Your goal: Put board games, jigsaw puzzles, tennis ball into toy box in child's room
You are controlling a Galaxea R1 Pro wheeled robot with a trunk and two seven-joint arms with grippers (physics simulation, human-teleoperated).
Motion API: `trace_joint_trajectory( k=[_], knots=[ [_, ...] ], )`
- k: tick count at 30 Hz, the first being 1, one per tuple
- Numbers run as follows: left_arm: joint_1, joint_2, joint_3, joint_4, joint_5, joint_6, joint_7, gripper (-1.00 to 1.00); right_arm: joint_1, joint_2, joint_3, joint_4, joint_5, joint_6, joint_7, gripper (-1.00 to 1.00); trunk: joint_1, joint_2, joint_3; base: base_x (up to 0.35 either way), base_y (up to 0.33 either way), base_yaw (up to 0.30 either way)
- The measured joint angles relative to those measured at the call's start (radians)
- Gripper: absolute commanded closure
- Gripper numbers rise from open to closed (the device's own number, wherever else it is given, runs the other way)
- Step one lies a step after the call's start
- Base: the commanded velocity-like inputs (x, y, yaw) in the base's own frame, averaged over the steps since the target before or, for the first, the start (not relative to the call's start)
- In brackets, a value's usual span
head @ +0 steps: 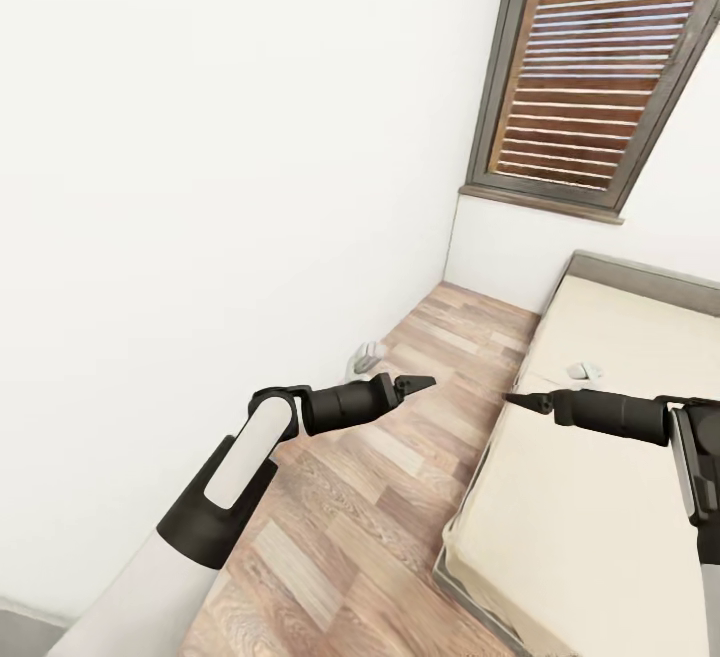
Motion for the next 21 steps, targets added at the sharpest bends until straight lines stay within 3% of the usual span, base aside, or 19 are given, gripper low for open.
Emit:
trace_joint_trajectory(
  k=[21],
  knots=[
    [0.001,0.000,0.000,0.003,-0.001,0.000,0.000,-1.00,-0.019,0.000,0.000,0.047,0.004,0.000,-0.001,-1.00,0.000,0.000,0.022,0.000,-0.001,-0.242]
  ],
)
